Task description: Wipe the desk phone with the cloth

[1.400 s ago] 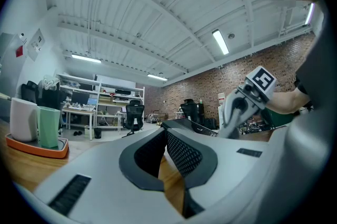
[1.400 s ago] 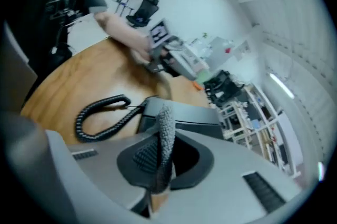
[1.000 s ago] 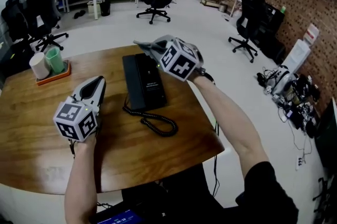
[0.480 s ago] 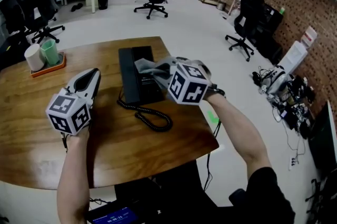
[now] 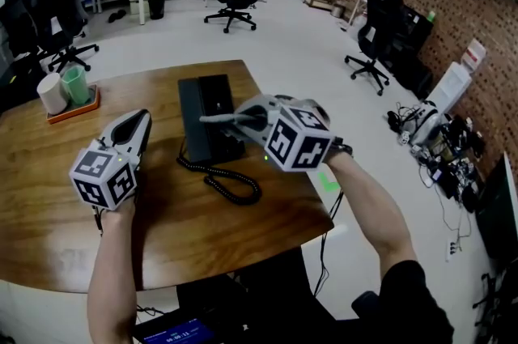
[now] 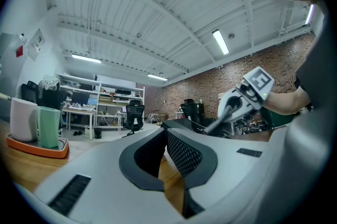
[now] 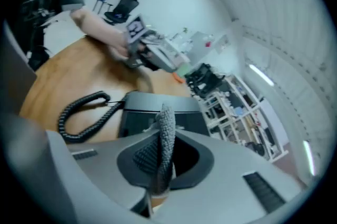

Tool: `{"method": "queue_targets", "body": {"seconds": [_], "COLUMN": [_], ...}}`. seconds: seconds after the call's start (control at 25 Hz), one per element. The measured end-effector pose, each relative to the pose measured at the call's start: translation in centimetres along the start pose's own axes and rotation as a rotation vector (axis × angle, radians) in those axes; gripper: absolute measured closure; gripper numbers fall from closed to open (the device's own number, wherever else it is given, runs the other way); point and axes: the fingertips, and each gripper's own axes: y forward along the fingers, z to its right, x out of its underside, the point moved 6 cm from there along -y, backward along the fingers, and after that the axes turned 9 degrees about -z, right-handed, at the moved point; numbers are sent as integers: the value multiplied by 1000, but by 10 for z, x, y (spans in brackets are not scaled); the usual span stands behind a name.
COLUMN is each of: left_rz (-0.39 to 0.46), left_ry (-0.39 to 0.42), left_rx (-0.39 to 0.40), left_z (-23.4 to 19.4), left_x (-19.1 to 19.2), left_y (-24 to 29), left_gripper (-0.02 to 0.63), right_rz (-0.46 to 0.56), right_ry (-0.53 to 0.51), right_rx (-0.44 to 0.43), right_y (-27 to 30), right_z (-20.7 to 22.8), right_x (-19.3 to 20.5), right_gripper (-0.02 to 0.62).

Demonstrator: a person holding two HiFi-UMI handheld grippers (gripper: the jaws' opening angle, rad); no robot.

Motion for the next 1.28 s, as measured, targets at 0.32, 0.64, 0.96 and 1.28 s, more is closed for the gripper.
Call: {"method": "queue_targets", "body": {"seconds": [0.32,0.64,0.96,1.28], "left_rz": [4,2,-9,-50], "left_ry": [-10,5,-1,19], "left_rx": [-2,3,5,51], "left_z": [3,3,-1,12], "left_x": [3,-1,2,5], "left_y": [0,1,-1,1], "left_gripper": [606,606,606,604], "right_rz": [-26,-55,-20,445], "right_ry": [269,71,-21,494], "right_rx": [203,70,-112,10], "right_y": [61,39,-8,-107], "right_z": [100,30,-70,-63], "right_x": [1,2,2,7], "right_gripper": [569,569,569,569]}}
